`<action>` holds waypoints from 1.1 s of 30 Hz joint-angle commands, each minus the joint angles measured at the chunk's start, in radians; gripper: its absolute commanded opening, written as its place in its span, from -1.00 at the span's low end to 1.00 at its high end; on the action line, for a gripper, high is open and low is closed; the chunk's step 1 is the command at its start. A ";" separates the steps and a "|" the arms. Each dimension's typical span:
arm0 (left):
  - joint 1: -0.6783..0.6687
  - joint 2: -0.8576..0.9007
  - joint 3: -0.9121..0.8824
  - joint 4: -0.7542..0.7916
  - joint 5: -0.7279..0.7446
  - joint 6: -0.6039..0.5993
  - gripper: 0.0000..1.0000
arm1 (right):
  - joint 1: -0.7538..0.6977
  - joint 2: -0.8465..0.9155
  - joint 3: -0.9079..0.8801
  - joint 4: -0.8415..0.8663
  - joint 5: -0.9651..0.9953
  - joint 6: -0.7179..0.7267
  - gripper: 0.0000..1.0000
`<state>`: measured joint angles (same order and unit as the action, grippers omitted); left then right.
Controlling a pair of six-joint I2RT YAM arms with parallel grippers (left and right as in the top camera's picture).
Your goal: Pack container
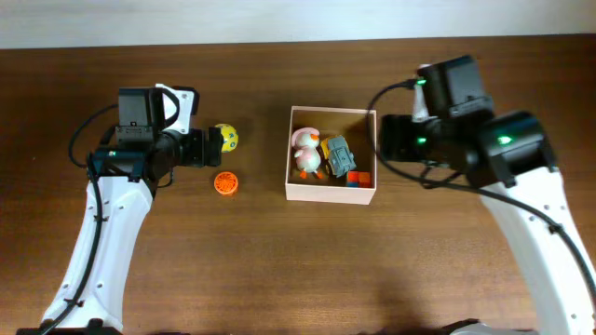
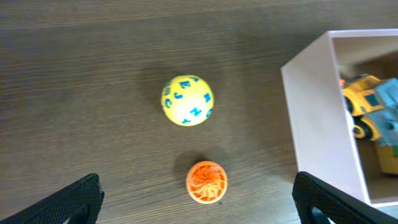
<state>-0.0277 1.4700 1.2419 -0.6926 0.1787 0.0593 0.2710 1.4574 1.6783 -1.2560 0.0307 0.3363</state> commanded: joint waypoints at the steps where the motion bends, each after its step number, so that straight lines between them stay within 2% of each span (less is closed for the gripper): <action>1: -0.002 0.005 0.021 0.000 0.085 -0.011 0.98 | -0.099 -0.019 0.008 -0.034 0.018 0.014 0.75; 3: -0.002 0.006 0.021 0.005 0.142 -0.010 0.98 | -0.163 -0.019 0.008 -0.058 0.003 0.014 0.80; 5: -0.008 0.015 0.019 0.056 0.175 -0.010 0.98 | -0.238 -0.017 0.008 -0.081 -0.005 0.049 0.97; 6: -0.013 0.020 0.021 0.074 0.171 -0.010 0.98 | -0.269 -0.016 0.008 -0.088 -0.010 0.065 0.98; 9: -0.032 0.065 0.055 0.059 0.071 -0.032 0.98 | -0.380 -0.010 0.007 -0.092 -0.081 0.070 0.98; 13: -0.045 0.195 0.161 -0.020 -0.005 -0.048 0.98 | -0.456 -0.002 0.007 -0.095 -0.103 0.069 0.98; 22: -0.047 0.544 0.493 -0.215 -0.024 -0.048 1.00 | -0.480 0.002 0.007 -0.094 -0.101 0.069 0.97; 25: -0.053 0.611 0.529 -0.215 -0.027 -0.047 0.91 | -0.480 0.002 0.007 -0.094 -0.101 0.069 0.98; 31: -0.068 0.708 0.532 -0.214 -0.093 -0.046 0.87 | -0.480 0.002 0.007 -0.094 -0.101 0.069 0.98; 33: -0.073 0.726 0.532 -0.214 -0.097 -0.044 0.79 | -0.480 0.002 0.007 -0.094 -0.101 0.069 0.98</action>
<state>-0.0917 2.1628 1.7535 -0.9024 0.1154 0.0170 -0.2005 1.4578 1.6783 -1.3506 -0.0589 0.3969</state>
